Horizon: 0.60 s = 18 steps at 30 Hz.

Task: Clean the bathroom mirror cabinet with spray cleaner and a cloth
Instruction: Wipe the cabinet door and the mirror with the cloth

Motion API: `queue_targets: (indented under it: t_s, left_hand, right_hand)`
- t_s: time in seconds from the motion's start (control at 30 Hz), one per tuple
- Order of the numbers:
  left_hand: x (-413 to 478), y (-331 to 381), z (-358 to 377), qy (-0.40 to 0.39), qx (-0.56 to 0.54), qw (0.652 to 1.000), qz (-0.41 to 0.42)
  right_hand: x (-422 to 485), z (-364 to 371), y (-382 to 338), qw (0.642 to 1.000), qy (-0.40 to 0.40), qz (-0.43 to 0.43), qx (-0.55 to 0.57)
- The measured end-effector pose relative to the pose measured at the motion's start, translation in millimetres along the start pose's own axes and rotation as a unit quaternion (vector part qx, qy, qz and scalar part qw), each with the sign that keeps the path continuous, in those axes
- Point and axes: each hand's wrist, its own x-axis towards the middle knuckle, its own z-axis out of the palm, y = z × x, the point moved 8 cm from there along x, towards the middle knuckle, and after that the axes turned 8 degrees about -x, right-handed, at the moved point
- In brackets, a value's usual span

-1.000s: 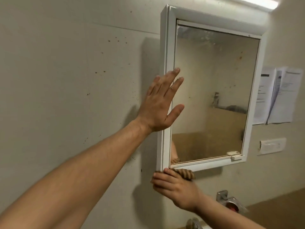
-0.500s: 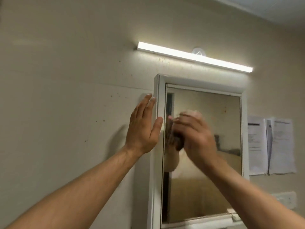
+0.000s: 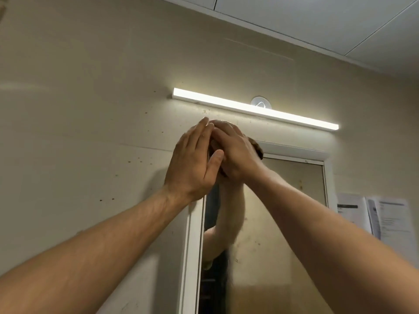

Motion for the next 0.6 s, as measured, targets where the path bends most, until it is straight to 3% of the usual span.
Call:
queue_targets:
  t_s: [0.07,0.17,0.27,0.33,0.47,0.53,0.6]
  left_hand:
    - [9.4,2.9,15.1,-0.051,0.082,0.995,-0.003]
    - [16.2,8.4,35.5,-0.132,0.228,0.965,0.015]
    - [17.4,13.5,45.5,-0.148,0.291,0.945,0.019]
    - [19.0,16.9,53.8,-0.155,0.294,0.943,0.009]
    - [27.5,32.7,73.8,-0.141,0.277,0.951,0.001]
    - [31.6,40.9,81.4,-0.126,0.266,0.956,0.001]
    - [33.4,44.1,85.3,-0.117,0.269,0.956,-0.007]
  right_hand:
    - [-12.2,-7.5,39.3,0.999,0.002,0.042,0.003]
    - [-44.2,-31.0,122.7,0.985,0.032,0.169,0.001]
    - [-65.9,-42.4,181.9,0.951,0.034,0.308,-0.008]
    - [-59.5,-35.1,172.6,0.955,0.031,0.295,-0.02]
    - [-64.0,-19.3,146.5,0.987,0.029,0.149,-0.055]
    - [-77.8,-30.1,174.3,0.982,0.045,0.171,-0.065]
    - [-92.8,-44.7,206.4,0.964,0.073,0.247,-0.06]
